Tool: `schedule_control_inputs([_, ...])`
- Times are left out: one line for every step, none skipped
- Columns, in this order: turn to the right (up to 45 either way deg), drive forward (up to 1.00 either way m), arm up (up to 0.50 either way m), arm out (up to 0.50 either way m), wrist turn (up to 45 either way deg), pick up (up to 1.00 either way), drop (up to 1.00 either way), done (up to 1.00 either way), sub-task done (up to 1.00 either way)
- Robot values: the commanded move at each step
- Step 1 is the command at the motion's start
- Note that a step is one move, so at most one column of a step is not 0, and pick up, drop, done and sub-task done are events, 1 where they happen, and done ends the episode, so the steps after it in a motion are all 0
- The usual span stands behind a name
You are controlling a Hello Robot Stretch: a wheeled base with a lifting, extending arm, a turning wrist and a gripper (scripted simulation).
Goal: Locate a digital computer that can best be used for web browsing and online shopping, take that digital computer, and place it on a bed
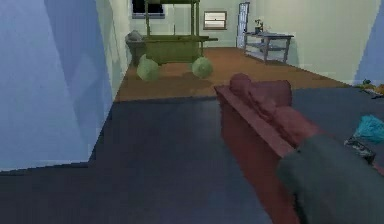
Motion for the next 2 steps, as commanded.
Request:
schedule_control_inputs([0.0,1.0,0.0,0.0,0.0,0.0,0.0,0.0,0.0])
schedule_control_inputs([0.0,1.0,0.0,0.0,0.0,0.0,0.0,0.0,0.0])
